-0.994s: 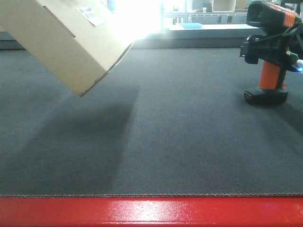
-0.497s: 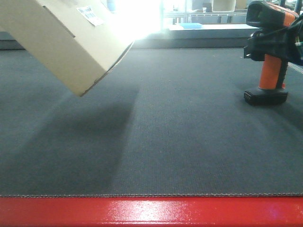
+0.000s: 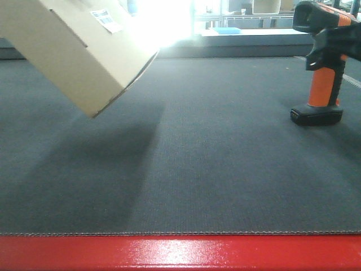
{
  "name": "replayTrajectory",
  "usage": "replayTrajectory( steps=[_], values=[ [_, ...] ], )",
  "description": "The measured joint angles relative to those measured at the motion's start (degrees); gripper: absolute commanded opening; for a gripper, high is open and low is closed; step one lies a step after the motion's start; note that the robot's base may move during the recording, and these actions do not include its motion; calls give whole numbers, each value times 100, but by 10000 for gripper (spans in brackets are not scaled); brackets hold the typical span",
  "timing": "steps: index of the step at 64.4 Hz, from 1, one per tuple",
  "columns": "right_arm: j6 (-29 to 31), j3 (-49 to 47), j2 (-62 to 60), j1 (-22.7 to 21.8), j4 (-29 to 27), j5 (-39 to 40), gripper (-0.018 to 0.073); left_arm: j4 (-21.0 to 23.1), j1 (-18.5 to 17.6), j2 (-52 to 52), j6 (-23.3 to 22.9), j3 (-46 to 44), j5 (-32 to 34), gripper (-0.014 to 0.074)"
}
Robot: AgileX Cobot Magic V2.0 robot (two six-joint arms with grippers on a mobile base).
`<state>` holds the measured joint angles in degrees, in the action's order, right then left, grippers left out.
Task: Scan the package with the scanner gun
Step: 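Lower the cardboard box onto the belt and open the left gripper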
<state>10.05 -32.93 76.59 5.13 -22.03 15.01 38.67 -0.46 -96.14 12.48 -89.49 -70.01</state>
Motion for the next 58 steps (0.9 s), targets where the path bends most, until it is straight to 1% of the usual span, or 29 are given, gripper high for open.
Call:
replayTrajectory(
  steps=[3,4,5,6,8,9,10,16,19,26,33,42,46,52,58],
  values=[
    [0,114,-214,0,-39,-98,302,-105,0,0,0,-18,0,-111],
    [0,149,-287,0,-39,-139,268,-149,0,0,0,-30,0,-111],
    [0,197,-399,0,-39,-177,215,-228,0,0,0,-49,-12,-111],
    [0,223,-474,0,-53,-238,197,-286,0,0,-17,-71,-12,-111],
    [0,272,-622,0,-53,-336,122,-411,0,0,-45,-119,-22,-111],
    [0,284,-698,0,-53,-383,84,-486,0,0,-47,-151,-22,-111],
    [0,299,-773,0,-53,-437,27,-564,0,0,-67,-202,-22,-111],
    [0,339,-1263,0,10,-821,-172,-1085,0,0,-273,-481,-34,-111],
    [0,339,-1517,0,112,-1019,-153,-1513,0,0,-426,-658,-34,-111],
    [0,339,-2025,0,313,-1319,-153,-2256,0,0,-652,-994,-34,-111],
    [0,348,-2472,0,459,-1501,-153,-2799,0,0,-738,-1150,-23,-111],
    [0,348,-2978,0,594,-1747,-153,-3390,0,-10,-774,-1174,-42,-111],
    [0,348,-3140,0,741,-1833,-153,-3564,0,-71,-777,-1186,-42,-111],
    [0,348,-3349,-11,979,-2005,-153,-3674,0,-170,-787,-1186,-42,-111],
    [0,348,-3468,-165,1052,-2233,-153,-3712,0,-332,-797,-1186,-42,-111]
  ],
)
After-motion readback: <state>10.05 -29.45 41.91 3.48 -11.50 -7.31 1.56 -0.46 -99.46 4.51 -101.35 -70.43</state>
